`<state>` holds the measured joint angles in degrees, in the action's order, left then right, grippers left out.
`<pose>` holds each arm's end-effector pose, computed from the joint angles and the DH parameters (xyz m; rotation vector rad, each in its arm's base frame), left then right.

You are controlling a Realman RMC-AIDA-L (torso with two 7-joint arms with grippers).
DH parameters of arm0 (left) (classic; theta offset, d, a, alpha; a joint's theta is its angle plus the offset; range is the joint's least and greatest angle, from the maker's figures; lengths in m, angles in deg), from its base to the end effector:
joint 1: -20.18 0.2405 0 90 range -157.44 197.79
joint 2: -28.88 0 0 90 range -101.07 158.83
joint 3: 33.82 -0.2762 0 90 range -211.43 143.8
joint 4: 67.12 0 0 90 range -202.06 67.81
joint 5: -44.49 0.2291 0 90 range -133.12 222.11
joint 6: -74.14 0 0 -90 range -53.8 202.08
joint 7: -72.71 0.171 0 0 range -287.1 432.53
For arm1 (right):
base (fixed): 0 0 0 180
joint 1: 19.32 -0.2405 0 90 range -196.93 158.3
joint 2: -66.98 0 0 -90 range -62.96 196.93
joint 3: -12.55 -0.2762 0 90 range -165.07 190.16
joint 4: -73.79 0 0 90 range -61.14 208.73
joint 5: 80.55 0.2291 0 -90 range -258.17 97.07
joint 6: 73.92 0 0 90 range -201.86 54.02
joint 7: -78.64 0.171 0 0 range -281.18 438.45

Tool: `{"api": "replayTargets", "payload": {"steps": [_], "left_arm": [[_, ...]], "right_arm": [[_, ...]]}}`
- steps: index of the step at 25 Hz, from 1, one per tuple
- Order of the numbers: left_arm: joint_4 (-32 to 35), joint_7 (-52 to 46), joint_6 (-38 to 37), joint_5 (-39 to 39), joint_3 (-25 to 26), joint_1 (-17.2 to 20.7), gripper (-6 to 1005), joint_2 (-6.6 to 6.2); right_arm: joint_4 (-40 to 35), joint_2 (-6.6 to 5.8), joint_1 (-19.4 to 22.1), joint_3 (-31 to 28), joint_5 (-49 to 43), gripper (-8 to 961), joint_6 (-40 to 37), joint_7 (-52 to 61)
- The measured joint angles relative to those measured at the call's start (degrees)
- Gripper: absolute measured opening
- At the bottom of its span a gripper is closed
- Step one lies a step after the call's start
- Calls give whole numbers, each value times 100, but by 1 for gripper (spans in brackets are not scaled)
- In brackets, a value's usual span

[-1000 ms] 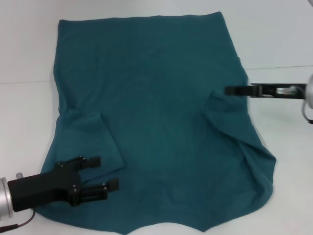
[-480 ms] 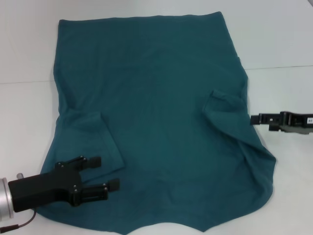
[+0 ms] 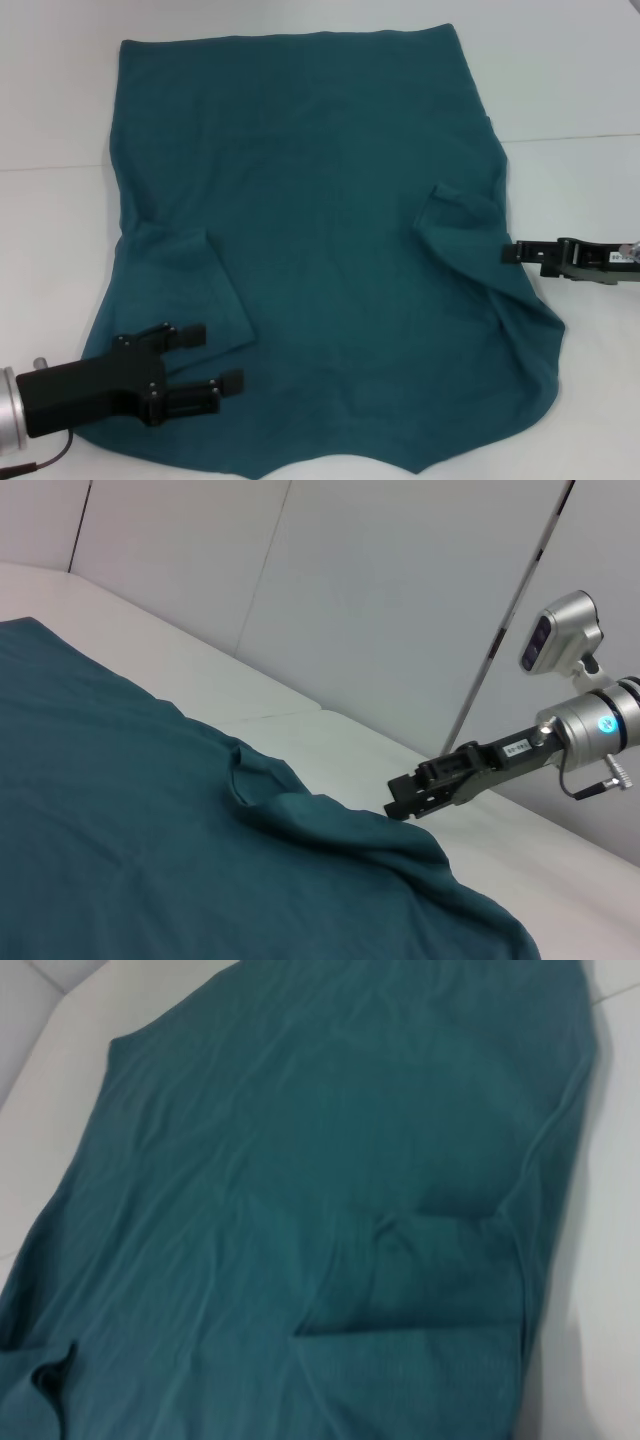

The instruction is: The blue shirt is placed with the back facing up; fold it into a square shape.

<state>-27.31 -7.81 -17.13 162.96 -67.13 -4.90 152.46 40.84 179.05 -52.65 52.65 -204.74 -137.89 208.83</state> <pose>-0.2990 0.3281 -0.0488 -2.6502 -0.8125 -0.7633 0.3581 0.4236 0.0132 -1.9865 1.6697 0.4669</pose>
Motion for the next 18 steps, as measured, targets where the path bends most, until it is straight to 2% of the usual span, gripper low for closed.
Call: {"api": "replayTargets", "payload": {"steps": [2, 8, 16, 18], "left_arm": [[0, 10, -18, 2, -3, 3, 950, 0], [0, 14, -12, 10, -15, 2, 950, 0], [0, 26, 10, 16, -11, -12, 950, -23], [0, 27, 11, 17, -5, -9, 950, -25]], "right_arm": [[14, 102, -56, 3, 2, 879, 165, -64], [25, 201, -163, 1, 30, 865, 301, -134], [110, 230, -219, 1, 29, 824, 492, -143], [114, 231, -219, 13, 18, 736, 493, -151]]}}
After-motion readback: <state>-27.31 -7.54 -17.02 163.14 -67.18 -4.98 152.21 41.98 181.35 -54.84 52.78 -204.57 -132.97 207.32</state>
